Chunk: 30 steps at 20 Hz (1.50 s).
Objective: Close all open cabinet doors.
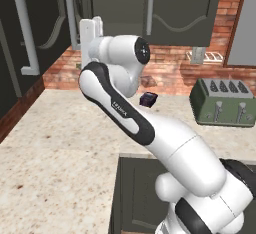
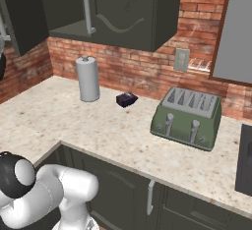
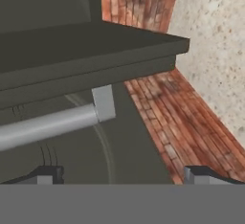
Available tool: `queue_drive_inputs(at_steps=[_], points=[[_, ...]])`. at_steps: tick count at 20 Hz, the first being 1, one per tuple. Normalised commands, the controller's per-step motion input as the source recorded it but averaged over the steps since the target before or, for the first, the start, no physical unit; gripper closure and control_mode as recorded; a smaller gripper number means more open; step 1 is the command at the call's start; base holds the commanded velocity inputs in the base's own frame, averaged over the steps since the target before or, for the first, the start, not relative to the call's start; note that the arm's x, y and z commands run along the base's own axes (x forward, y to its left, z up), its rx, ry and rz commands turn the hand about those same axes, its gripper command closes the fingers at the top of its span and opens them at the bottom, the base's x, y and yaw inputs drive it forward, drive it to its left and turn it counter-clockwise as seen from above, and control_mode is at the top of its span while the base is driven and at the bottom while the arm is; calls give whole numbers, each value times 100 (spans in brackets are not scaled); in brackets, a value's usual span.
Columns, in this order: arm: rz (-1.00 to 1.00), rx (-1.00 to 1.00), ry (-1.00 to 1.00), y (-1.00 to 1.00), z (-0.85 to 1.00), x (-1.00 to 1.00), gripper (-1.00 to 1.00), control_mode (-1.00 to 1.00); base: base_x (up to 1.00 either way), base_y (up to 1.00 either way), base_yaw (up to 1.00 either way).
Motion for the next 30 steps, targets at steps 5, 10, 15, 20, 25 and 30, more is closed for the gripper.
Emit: queue_drive_inputs(at_steps=[5,10,15,20,25,30], points=[[-3,0,0,13,0,14,-100,-100,0,0,0],[-4,0,0,6,0,32,-100,-100,0,0,0],[-3,0,1,3,0,35,-100,-100,0,0,0],[-2,0,0,3,0,27,-100,-100,0,0,0],[-1,0,0,2,0,23,-100,-100,0,0,0],[-9,0,0,-8,0,21,-100,-100,0,0,0]])
